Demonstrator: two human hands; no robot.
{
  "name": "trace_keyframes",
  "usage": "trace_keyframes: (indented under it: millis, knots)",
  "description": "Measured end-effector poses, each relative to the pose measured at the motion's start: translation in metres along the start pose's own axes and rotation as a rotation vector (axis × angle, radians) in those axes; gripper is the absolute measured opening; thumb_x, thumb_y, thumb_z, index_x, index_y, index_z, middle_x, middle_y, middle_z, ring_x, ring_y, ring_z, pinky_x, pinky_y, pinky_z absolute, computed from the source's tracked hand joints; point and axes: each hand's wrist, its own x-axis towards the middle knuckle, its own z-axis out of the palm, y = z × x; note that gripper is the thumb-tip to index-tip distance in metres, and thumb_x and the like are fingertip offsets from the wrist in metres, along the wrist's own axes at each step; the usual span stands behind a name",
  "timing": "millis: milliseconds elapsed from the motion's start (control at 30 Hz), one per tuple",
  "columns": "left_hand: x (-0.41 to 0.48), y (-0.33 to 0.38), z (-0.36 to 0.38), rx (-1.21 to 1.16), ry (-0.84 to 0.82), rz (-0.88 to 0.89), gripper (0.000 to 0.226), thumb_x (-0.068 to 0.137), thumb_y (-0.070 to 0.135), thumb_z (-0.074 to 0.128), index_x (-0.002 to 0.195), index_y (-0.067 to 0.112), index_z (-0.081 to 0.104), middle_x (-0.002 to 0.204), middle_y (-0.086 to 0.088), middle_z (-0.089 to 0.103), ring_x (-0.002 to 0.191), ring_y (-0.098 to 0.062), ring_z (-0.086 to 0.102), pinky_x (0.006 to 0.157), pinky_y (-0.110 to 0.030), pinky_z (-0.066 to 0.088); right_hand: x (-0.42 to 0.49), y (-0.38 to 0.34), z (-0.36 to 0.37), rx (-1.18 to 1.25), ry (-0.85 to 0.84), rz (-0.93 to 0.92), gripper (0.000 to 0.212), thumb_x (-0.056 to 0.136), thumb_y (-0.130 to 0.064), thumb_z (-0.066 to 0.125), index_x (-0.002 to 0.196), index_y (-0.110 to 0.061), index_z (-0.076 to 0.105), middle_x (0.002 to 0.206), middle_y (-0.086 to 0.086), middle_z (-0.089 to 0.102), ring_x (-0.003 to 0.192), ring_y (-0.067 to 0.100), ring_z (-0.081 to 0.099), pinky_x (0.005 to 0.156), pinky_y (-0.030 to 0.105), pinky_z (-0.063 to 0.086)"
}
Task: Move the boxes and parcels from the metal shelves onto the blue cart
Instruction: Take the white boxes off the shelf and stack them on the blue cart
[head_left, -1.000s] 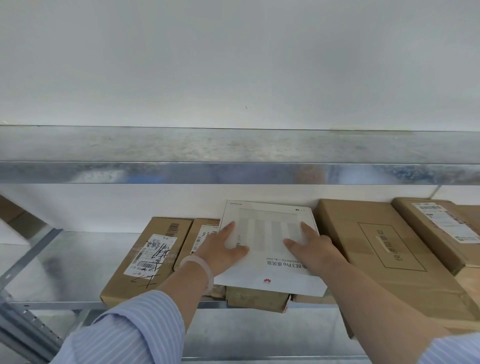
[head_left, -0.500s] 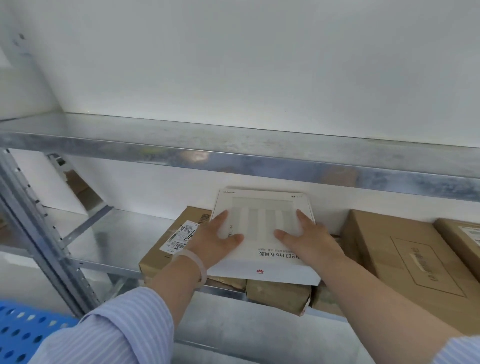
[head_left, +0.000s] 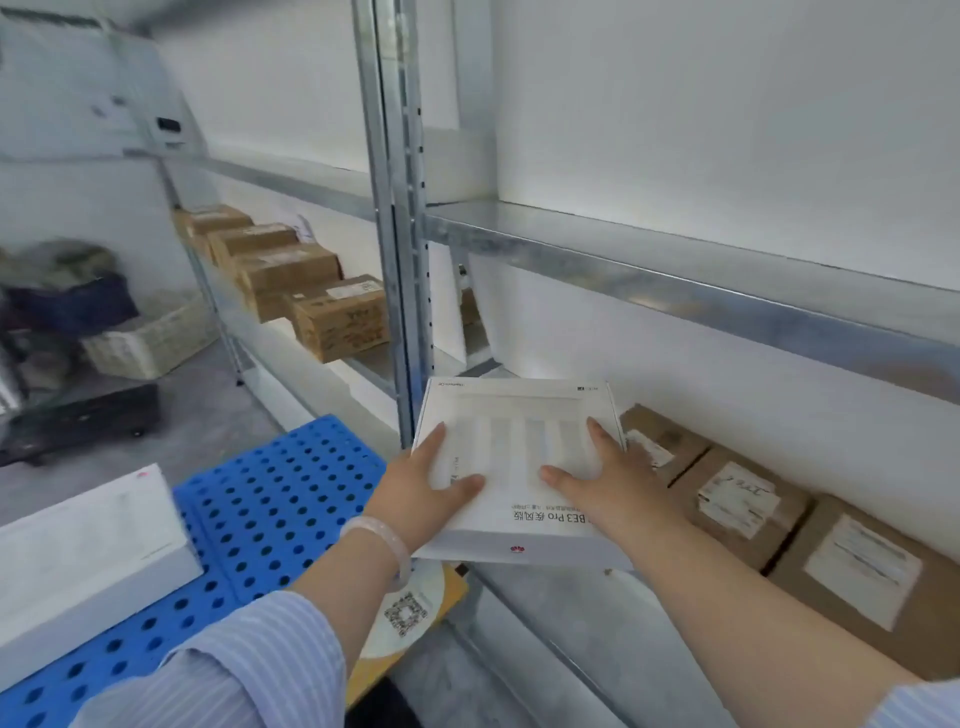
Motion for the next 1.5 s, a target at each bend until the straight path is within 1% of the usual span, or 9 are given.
trace_keyframes:
  millis: [133,333,500,633,767,900,1100,1267,1500]
  knots:
    - [-0.037,-0.057,-0.051,-0.033,0.099,-0.148,0.089,0.076,0.066,0.063,0.149,0.044,0.017,0.141,0.003,0.037,0.123,-0.017,0.043,0.097,-0.030,0.038,-0.010,-0.059,0.049,-0.076,-0.106,-0.157,0.104,0.063,-0.090,0.042,0.150,-0.045,0.007,0.146,0.003,0.032,0.130,0.027,0.040,0.095,0.039,0.042]
    - [-0.105,-0.140,-0.109,-0.096,0.256,-0.344,0.087,0.076,0.065,0.064,0.148,0.045,0.019,0.139,0.009,0.035,0.105,-0.005,0.037,0.086,-0.024,0.034,-0.043,-0.136,0.130,-0.017,-0.315,-0.291,0.104,0.065,-0.083,0.053,0.150,-0.046,0.006,0.152,0.000,0.020,0.132,0.023,0.038,0.100,0.041,0.040]
    - [-0.160,-0.198,-0.140,-0.115,0.353,-0.486,0.088,0.073,0.068,0.063,0.146,0.049,0.018,0.142,0.010,0.033,0.109,-0.005,0.039,0.085,-0.025,0.037,-0.076,-0.180,0.189,-0.050,-0.463,-0.385,0.107,0.062,-0.085,0.054,0.149,-0.048,0.003,0.149,-0.004,0.020,0.127,0.019,0.041,0.085,0.037,0.040]
    - [-0.196,-0.233,-0.150,-0.161,0.400,-0.588,0.088,0.071,0.071,0.061,0.144,0.055,0.015,0.137,0.013,0.034,0.109,-0.006,0.043,0.073,-0.021,0.039,-0.095,-0.205,0.226,-0.074,-0.567,-0.440,0.109,0.060,-0.082,0.058,0.149,-0.049,0.005,0.152,-0.002,0.017,0.129,0.018,0.040,0.092,0.038,0.040]
    - [-0.222,-0.263,-0.156,-0.199,0.449,-0.650,0.085,0.073,0.067,0.063,0.144,0.055,0.017,0.136,0.016,0.034,0.108,-0.003,0.040,0.081,-0.022,0.037,-0.111,-0.222,0.259,-0.054,-0.660,-0.455,0.107,0.063,-0.076,0.064,0.149,-0.048,0.007,0.155,-0.002,0.014,0.135,0.018,0.034,0.103,0.040,0.037]
    - [-0.238,-0.290,-0.162,-0.219,0.460,-0.688,0.085,0.075,0.063,0.065,0.145,0.051,0.018,0.143,0.012,0.031,0.113,-0.006,0.040,0.086,-0.023,0.037,-0.122,-0.230,0.290,-0.017,-0.705,-0.447,0.102,0.069,-0.069,0.068,0.150,-0.046,0.011,0.159,-0.001,0.013,0.143,0.019,0.022,0.112,0.046,0.029]
    - [-0.241,-0.317,-0.160,-0.210,0.445,-0.738,0.085,0.075,0.065,0.064,0.144,0.054,0.015,0.144,0.011,0.028,0.116,-0.008,0.039,0.089,-0.024,0.036,-0.123,-0.232,0.322,-0.025,-0.741,-0.429,0.102,0.070,-0.067,0.070,0.150,-0.047,0.010,0.159,-0.003,0.011,0.143,0.017,0.019,0.112,0.043,0.026]
    - [-0.231,-0.329,-0.155,-0.204,0.454,-0.759,0.088,0.073,0.066,0.064,0.144,0.056,0.013,0.152,0.010,0.022,0.130,-0.015,0.038,0.099,-0.030,0.039,-0.109,-0.233,0.340,-0.031,-0.737,-0.438,0.101,0.070,-0.068,0.069,0.149,-0.049,0.009,0.158,-0.005,0.013,0.142,0.017,0.022,0.110,0.045,0.030]
    - [-0.224,-0.333,-0.151,-0.218,0.503,-0.757,0.087,0.072,0.067,0.065,0.142,0.059,0.013,0.149,0.017,0.022,0.119,-0.006,0.037,0.089,-0.024,0.038,-0.098,-0.236,0.353,-0.024,-0.757,-0.477,0.100,0.073,-0.064,0.069,0.148,-0.050,0.005,0.156,-0.008,0.011,0.140,0.018,0.025,0.107,0.042,0.032]
